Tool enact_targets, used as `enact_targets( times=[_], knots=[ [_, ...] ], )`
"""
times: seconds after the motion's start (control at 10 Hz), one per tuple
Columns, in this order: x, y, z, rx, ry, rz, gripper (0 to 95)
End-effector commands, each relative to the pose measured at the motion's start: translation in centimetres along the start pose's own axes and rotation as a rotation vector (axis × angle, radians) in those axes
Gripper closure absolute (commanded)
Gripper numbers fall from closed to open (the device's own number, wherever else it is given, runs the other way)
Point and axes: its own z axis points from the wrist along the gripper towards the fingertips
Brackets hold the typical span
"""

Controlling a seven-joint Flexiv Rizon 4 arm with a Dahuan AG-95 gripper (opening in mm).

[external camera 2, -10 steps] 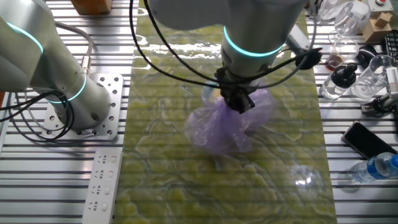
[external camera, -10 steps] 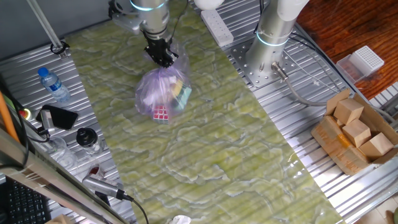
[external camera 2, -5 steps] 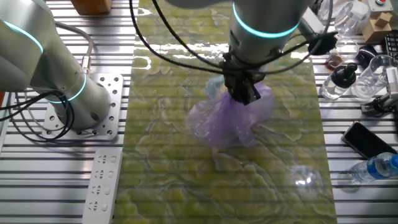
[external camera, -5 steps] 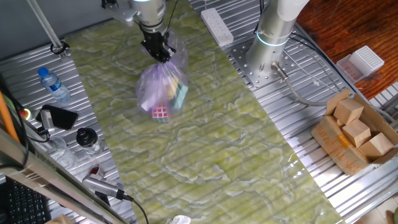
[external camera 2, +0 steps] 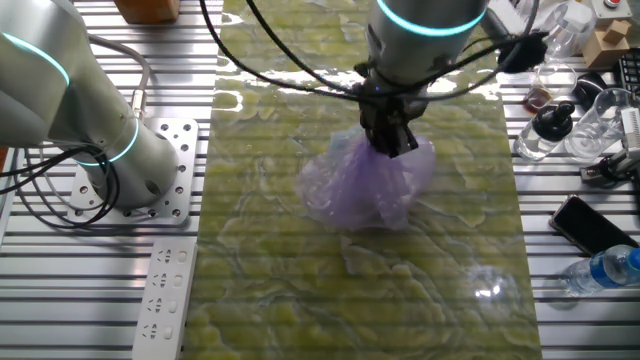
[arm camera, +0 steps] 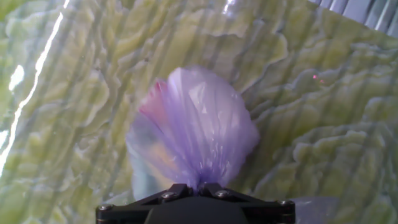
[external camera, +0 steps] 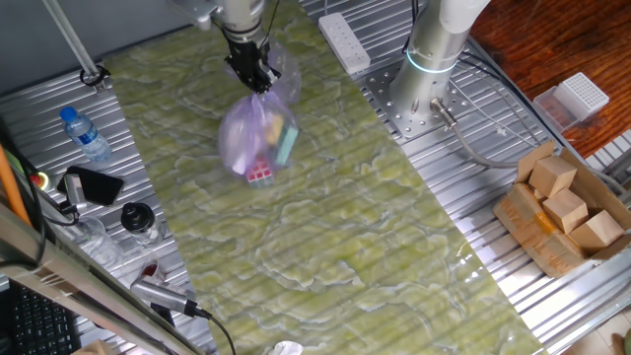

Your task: Pick up a bag of things

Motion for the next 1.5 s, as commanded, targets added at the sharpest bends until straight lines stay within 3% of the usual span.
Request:
enact_targets(
  times=[0.1, 0.8, 1.5],
  knots=[
    [0.0, 0.1, -1.0, 0.003, 0.004, 0.015, 95.0],
    [0.4, 0.6, -3.3, 0.023, 0.009, 0.055, 95.0],
    [-0.3, 1.4, -5.3, 0.035, -0.003, 0.064, 95.0]
  ],
)
